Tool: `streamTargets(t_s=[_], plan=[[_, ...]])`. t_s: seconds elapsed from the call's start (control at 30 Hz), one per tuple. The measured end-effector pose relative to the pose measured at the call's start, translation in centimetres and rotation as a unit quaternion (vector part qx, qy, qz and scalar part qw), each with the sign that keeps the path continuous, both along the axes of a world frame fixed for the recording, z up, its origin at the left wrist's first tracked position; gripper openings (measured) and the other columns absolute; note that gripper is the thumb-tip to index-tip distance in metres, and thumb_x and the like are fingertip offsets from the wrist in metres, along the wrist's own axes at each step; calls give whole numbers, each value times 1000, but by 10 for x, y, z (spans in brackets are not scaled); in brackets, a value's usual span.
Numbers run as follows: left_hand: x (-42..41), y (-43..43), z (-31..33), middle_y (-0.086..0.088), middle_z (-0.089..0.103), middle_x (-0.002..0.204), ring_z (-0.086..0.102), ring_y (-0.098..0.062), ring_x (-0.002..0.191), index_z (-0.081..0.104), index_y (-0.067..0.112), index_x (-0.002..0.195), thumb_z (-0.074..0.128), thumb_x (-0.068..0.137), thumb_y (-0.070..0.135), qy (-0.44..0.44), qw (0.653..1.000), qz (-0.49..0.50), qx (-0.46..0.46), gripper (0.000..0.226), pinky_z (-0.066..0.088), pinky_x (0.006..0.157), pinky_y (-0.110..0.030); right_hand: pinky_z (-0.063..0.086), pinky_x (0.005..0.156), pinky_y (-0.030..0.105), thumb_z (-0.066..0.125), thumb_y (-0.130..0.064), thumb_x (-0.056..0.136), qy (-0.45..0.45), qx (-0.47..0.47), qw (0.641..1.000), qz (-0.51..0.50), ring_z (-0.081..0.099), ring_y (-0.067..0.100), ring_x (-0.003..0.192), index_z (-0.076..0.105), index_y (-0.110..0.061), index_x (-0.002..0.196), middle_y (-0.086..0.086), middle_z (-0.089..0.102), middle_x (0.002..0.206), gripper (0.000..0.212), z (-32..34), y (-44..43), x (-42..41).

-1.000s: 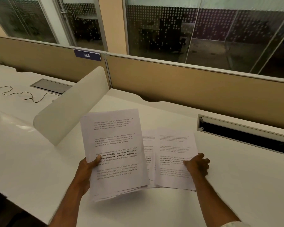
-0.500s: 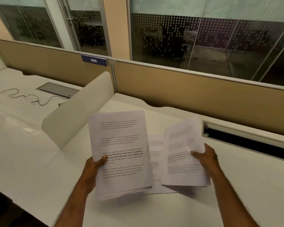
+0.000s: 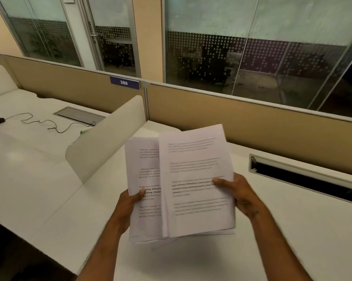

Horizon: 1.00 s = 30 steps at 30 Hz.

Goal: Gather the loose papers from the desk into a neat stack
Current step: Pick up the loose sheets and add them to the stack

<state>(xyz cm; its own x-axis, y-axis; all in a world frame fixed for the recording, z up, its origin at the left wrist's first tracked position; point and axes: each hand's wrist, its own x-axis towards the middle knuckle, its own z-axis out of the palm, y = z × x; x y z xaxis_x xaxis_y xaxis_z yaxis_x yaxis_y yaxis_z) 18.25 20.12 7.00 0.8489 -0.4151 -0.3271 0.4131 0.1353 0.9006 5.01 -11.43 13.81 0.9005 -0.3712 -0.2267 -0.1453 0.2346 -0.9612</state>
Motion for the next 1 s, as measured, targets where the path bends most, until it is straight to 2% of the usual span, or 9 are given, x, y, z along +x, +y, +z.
streamTargets(t_s=[0.17,0.33,0.43,0.57,0.63,0.7,0.83,0.93,1.0], plan=[[-16,2,-3,-24,76,114,76,-41,96,65,5,126,62,96,19,-24,1000,-13,9,33,65,76,-51,55,97,52,78,-5,81,30,5,999,11,71,39,108,67,-2,123,17,75,115,43,-30,46,15],[-26,4,-6,-26,76,113,76,-41,97,76,9,115,58,95,41,20,1000,13,-6,41,63,83,-57,58,95,51,77,-10,85,39,12,998,39,73,31,106,58,-15,126,11,73,122,46,-51,63,18],[-29,7,-5,-21,75,120,71,-45,110,72,17,127,40,101,58,72,996,10,-54,58,57,93,-62,58,94,50,82,-11,80,57,-33,997,30,71,29,107,46,-19,130,8,68,126,61,-56,71,23],[-39,4,-5,-21,76,119,75,-41,103,67,10,126,79,84,38,1,999,39,26,52,61,87,-55,60,91,41,81,-19,82,38,-69,995,67,67,22,110,35,-32,135,0,64,125,72,-56,78,31],[-41,11,-8,-20,77,116,76,-40,100,67,9,124,77,86,24,-13,997,64,48,43,60,90,-57,60,84,33,78,-28,85,40,-73,994,73,68,17,105,34,-38,140,-6,65,115,71,-55,75,36],[-41,25,-7,-18,79,112,76,-40,100,68,10,123,71,90,19,-13,994,88,56,35,60,89,-56,56,88,35,74,-35,88,69,-118,990,23,68,20,103,40,-32,142,-3,67,109,64,-57,59,40],[-42,66,-9,-15,80,108,78,-36,95,70,13,119,72,88,21,-17,990,131,53,32,65,74,-46,50,100,44,69,-38,91,245,-292,920,-92,60,34,119,47,-14,140,16,61,132,60,-82,7,31],[-42,92,-13,-16,79,110,78,-36,96,70,12,120,74,82,24,-11,987,154,50,40,66,71,-45,44,106,52,67,-49,89,369,-355,857,-63,47,40,131,42,-8,144,21,46,143,73,-105,-9,20],[-40,104,-17,-16,79,111,78,-36,96,70,13,120,75,82,23,-7,985,163,48,40,65,70,-45,44,105,53,70,-52,85,401,-381,832,-41,44,40,132,40,-4,142,21,43,142,80,-116,-8,16]])
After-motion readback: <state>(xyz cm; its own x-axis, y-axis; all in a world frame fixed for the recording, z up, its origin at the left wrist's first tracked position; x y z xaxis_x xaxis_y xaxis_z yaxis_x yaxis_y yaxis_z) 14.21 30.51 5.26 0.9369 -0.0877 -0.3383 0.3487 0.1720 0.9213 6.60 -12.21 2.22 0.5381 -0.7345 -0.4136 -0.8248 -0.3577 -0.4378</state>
